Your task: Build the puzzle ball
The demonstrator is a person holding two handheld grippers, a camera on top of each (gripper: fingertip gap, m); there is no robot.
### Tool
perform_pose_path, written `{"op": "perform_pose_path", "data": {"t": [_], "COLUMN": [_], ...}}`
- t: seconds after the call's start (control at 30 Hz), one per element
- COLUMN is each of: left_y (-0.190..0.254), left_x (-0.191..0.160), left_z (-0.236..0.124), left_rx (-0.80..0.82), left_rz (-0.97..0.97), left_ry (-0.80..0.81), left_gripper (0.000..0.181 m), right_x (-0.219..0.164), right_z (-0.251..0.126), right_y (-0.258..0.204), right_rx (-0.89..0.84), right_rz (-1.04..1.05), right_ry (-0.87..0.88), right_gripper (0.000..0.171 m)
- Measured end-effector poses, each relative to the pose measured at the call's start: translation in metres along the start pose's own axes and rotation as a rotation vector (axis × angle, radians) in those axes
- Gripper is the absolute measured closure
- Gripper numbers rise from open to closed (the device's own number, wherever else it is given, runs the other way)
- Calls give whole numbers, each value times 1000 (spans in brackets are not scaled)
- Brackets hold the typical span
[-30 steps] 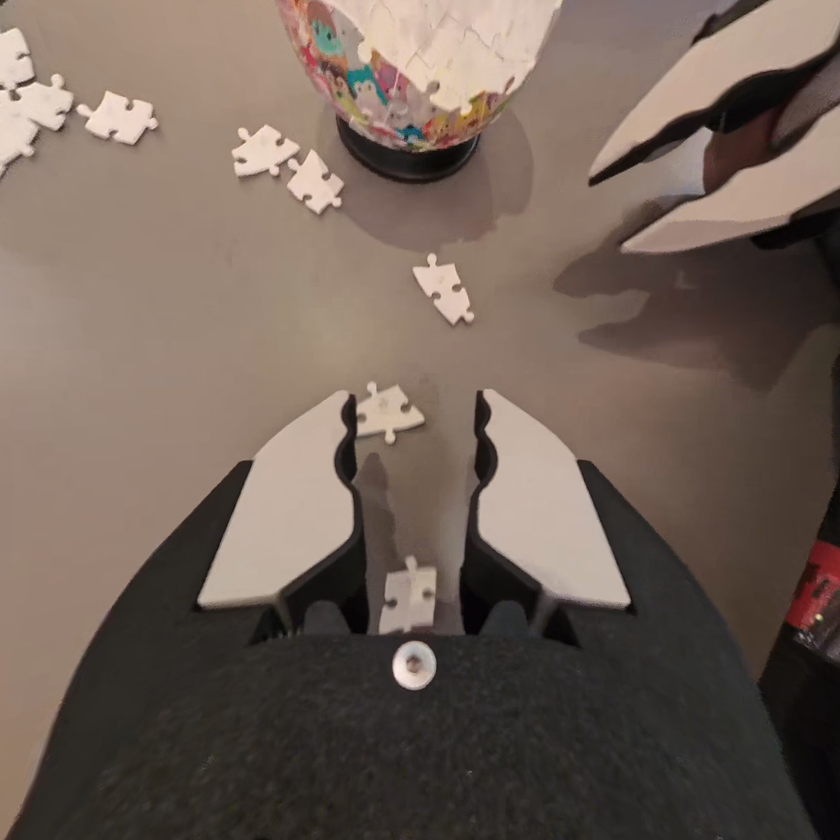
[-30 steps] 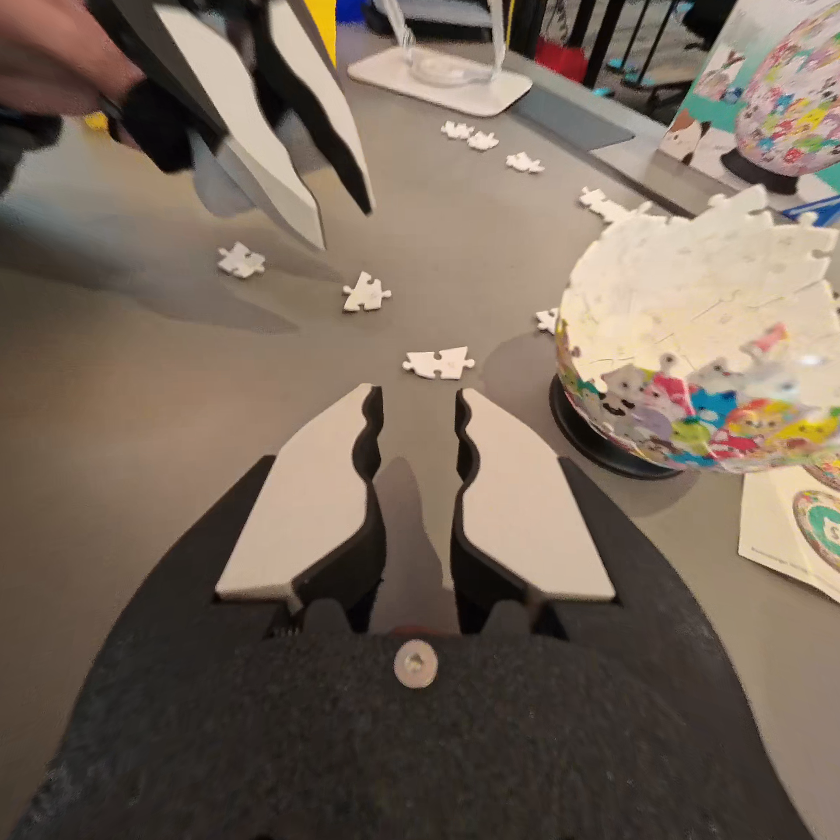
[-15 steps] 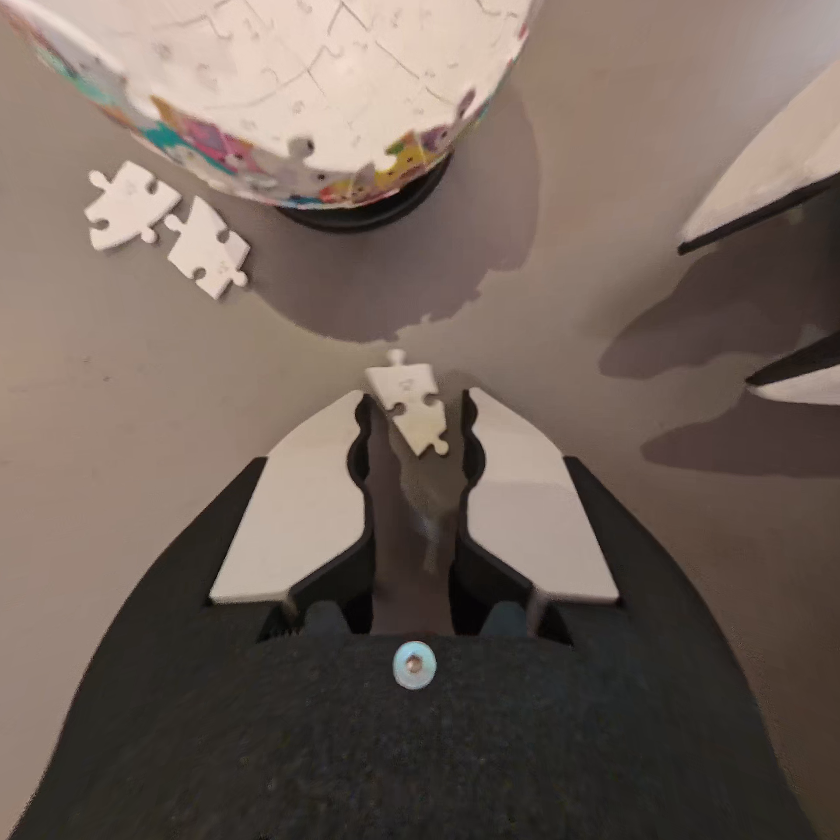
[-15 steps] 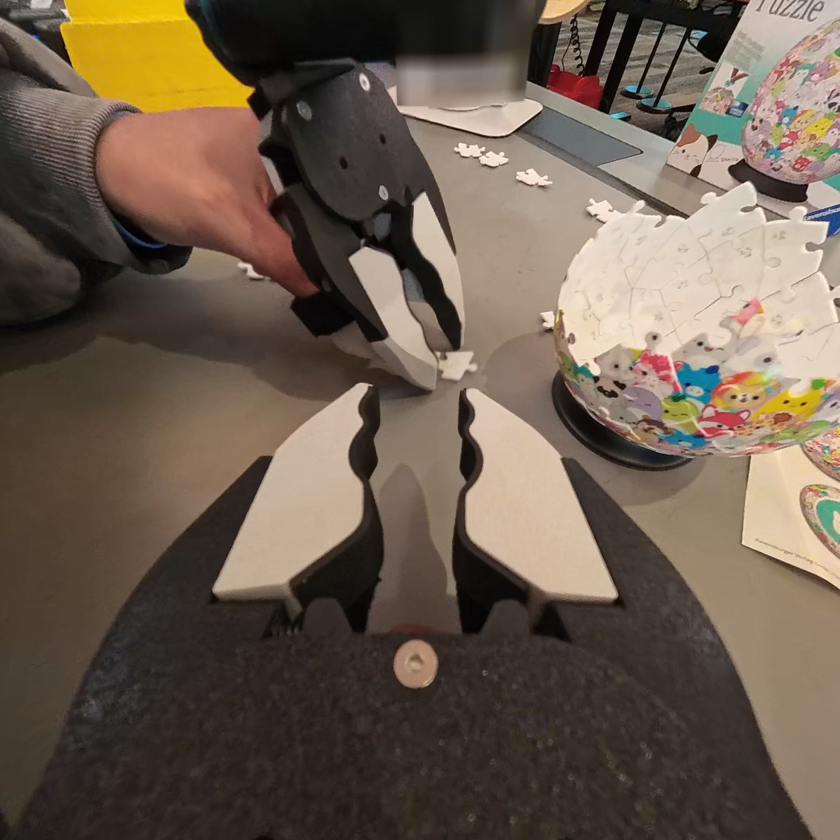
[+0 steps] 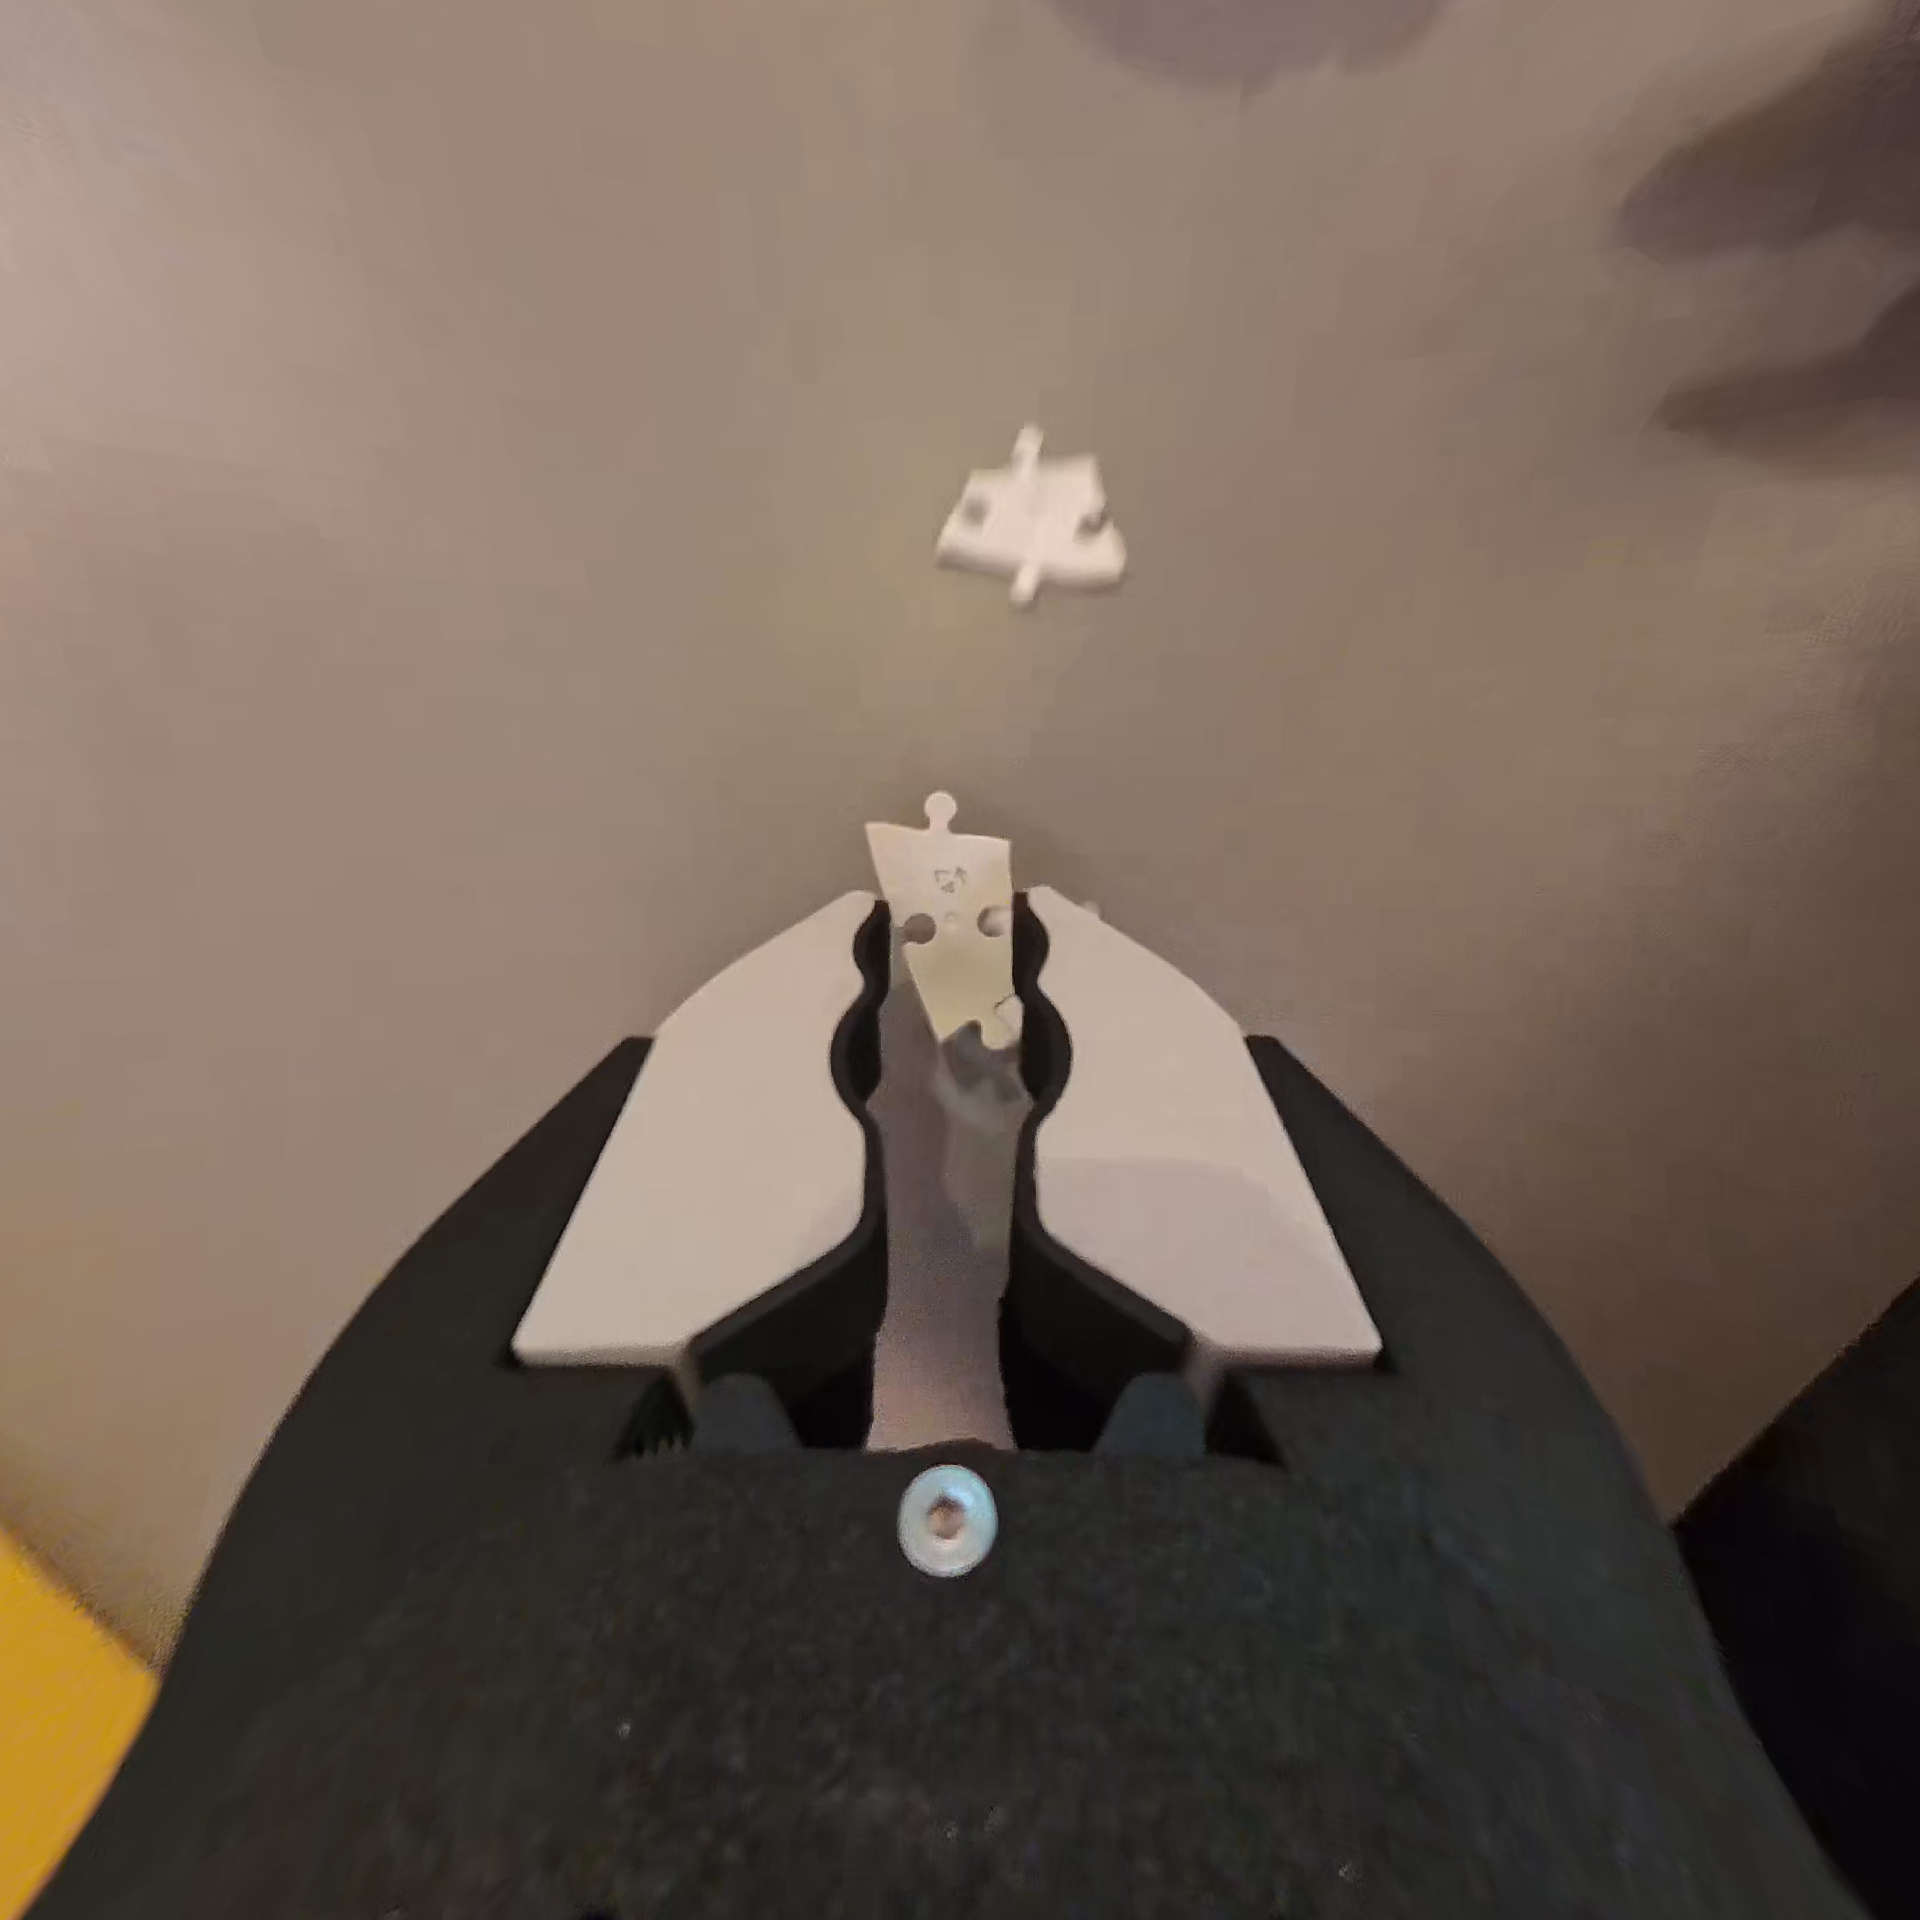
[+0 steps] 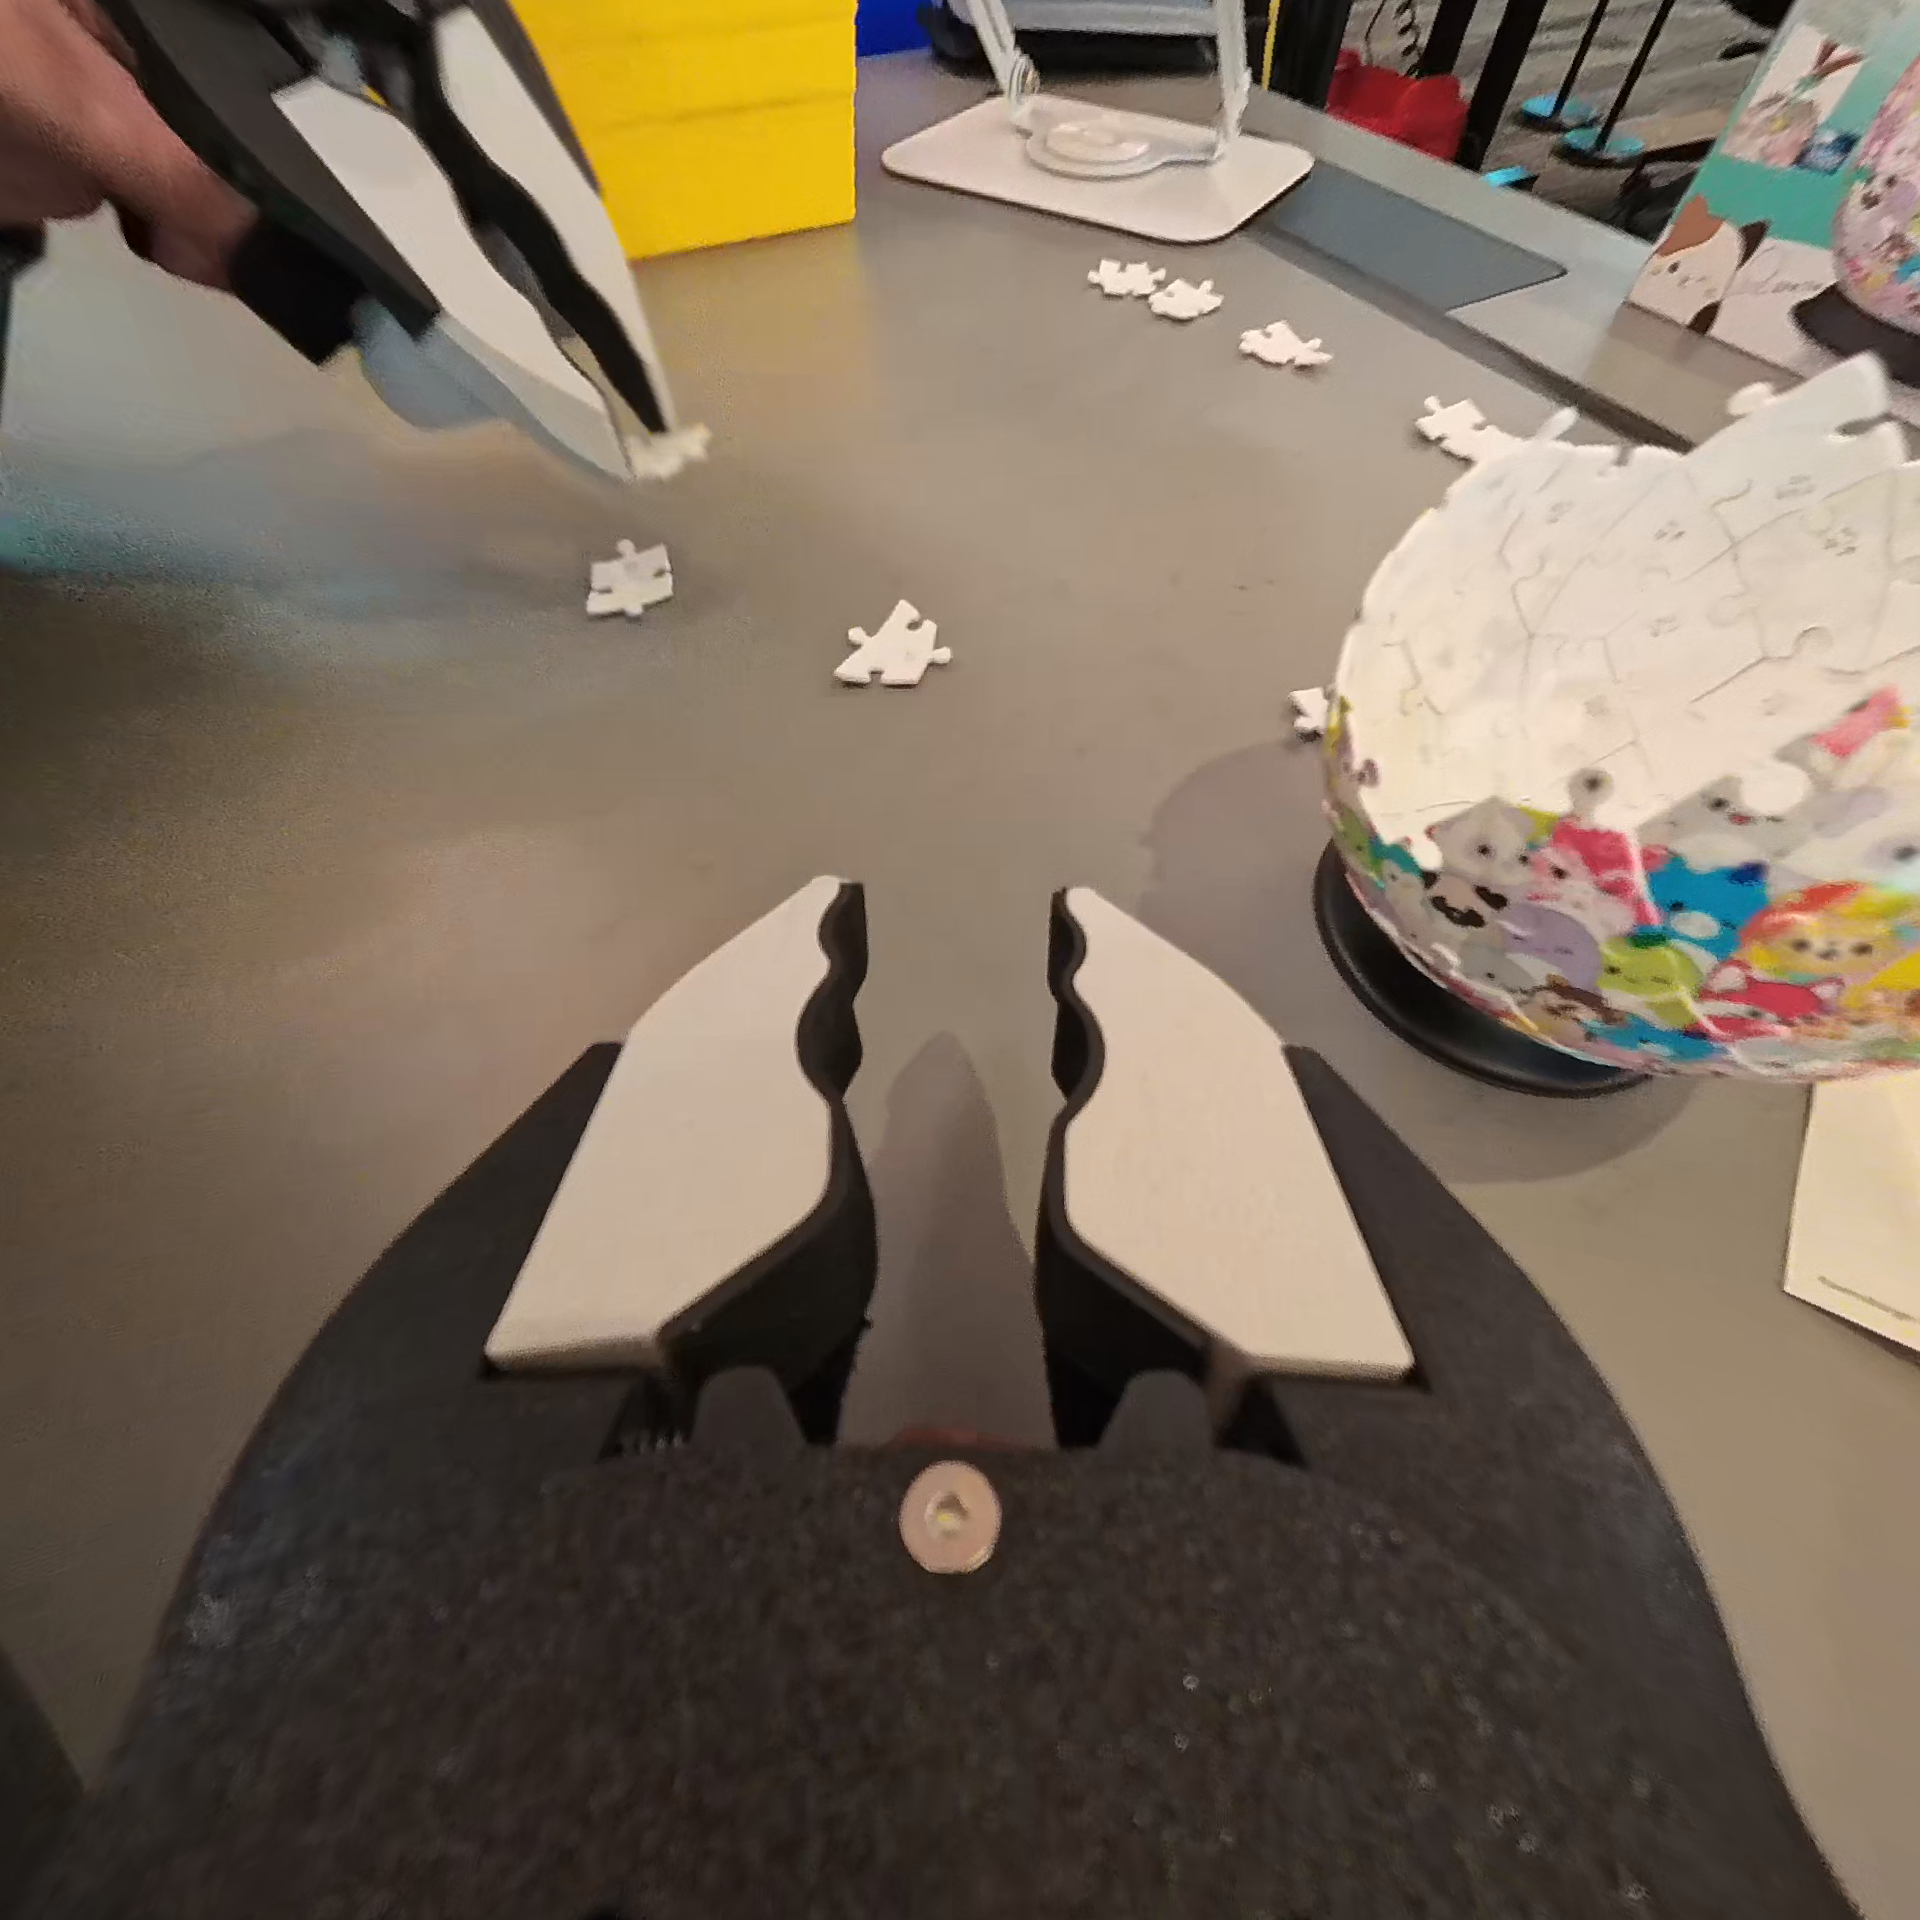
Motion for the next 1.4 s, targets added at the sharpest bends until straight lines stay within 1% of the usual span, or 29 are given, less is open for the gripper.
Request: {"op": "perform_pose_path", "data": {"t": [0.07,0.17,0.33,0.37,0.43,0.5,0.53,0.57,0.6,0.63,0.67,0.73,0.8,0.83,0.93,1.07,1.17,1.23,1.37,1.4], "left_y": [-9,-16,-16,-17,-25,-37,-42,-49,-60,-72,-80,-96,-109,-114,-133,-143,-150,-151,-153,-152], "left_x": [-23,-43,-49,-45,-20,29,57,84,112,139,164,196,205,207,210,214,206,205,207,207], "left_z": [-11,-11,4,6,5,4,8,15,26,41,58,99,138,152,183,200,210,214,217,216], "left_rx": [-14,-19,-75,-78,-86,-105,-132,-143,-114,-82,-77,-108,-175,-207,-230,-285,-288,-295,-279,-284], "left_rz": [-16,12,38,44,64,91,96,107,134,168,199,236,234,238,271,290,322,334,395,407], "left_ry": [-3,-28,-47,-44,2,90,118,107,78,71,82,56,-51,-87,-141,-169,-236,-235,-215,-214], "left_gripper": [160,159,159,153,130,122,112,102,104,110,111,121,114,116,116,116,116,117,138,140], "right_x": [0,2,2,2,1,3,3,4,5,5,4,6,7,7,1,2,1,1,1,0], "right_z": [6,14,17,16,14,11,9,8,8,7,6,4,2,2,1,-1,-3,-4,-3,-3], "right_y": [-3,-8,-15,-15,-15,-13,-13,-12,-11,-10,-9,-9,-10,-10,-12,-12,-9,-6,-4,-4], "right_rx": [18,42,53,50,39,33,33,35,37,39,42,44,44,47,59,64,60,57,62,65], "right_rz": [-9,-7,-20,-24,-26,-18,-13,-9,-5,1,6,7,-3,-7,-1,9,22,33,61,67], "right_ry": [-15,-17,-41,-45,-46,-31,-21,-11,-4,-1,0,9,21,24,9,19,19,21,19,15], "right_gripper": [138,138,138,137,137,137,137,137,137,137,137,137,137,137,137,137,137,137,137,137]}}
Point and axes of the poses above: each gripper's, where its closed fingertips meet, z out along the fingers, x out of its top, y = z × x across the jaws, the point moved 2 cm from there along -z, back along the fingers, and after that the axes turned 8 degrees about y, right-handed, at the moved point
